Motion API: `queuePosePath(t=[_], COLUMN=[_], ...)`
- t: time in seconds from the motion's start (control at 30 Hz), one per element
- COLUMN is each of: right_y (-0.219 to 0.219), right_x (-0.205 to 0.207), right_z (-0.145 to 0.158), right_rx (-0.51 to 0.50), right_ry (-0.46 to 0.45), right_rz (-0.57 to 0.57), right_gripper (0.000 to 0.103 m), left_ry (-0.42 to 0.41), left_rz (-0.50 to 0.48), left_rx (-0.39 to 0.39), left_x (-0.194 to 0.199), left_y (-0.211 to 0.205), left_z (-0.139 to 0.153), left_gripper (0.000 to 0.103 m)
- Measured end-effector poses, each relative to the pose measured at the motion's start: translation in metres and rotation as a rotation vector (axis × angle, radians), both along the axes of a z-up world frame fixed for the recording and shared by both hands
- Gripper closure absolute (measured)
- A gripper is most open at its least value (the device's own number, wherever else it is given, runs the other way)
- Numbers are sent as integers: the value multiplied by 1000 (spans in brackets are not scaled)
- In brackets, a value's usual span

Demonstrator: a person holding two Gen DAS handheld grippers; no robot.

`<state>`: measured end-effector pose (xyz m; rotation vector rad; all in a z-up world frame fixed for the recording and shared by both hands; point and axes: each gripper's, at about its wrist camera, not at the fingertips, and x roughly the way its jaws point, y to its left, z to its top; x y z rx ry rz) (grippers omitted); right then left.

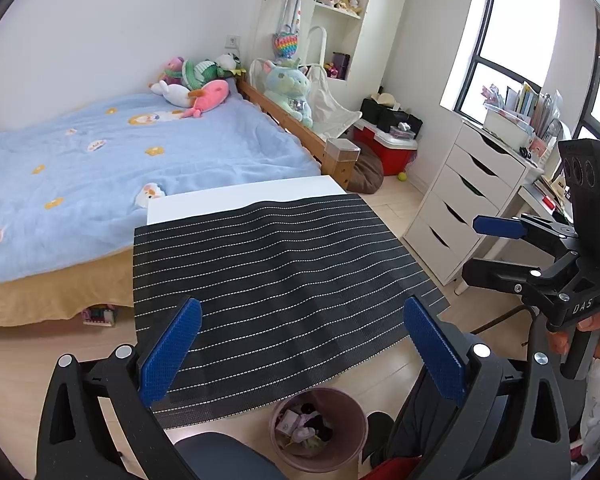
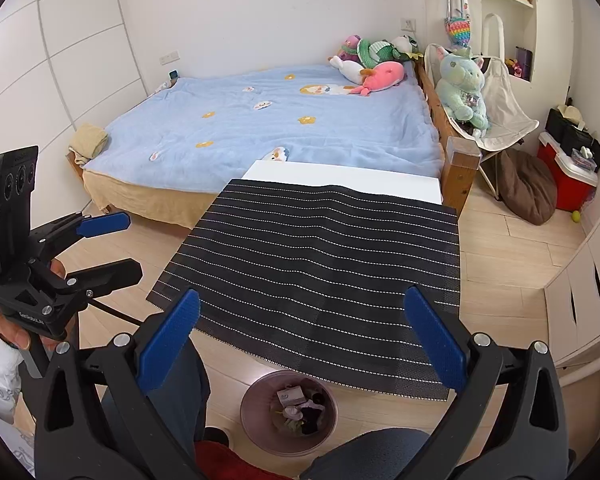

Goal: Collect trash

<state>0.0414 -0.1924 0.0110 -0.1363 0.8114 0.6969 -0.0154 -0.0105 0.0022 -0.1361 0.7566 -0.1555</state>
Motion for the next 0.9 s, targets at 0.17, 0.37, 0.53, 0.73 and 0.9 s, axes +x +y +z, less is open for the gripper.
queuePosePath(t=[0.17, 0.37, 0.53, 0.73, 0.9], right_y=[0, 0, 0, 0, -1], right_x=[0, 0, 0, 0, 0], right_z=[0, 0, 0, 0, 0], right_rx=[0, 0, -1, 2, 2], right_ry=[0, 0, 0, -2, -2], right_rz=[-1, -1, -1, -3, -3], right_gripper=[3, 3, 3, 3, 3], left_ry=[3, 4, 6, -2, -4], left_rz=[-2, -3, 1, 2, 2], left_rx=[0, 1, -1, 8, 34], left_x=[0, 0, 0, 2, 3], left_y=[-1, -1, -1, -1, -2], left_z=[-1, -1, -1, -1, -1], left_gripper=[6, 6, 6, 6, 6])
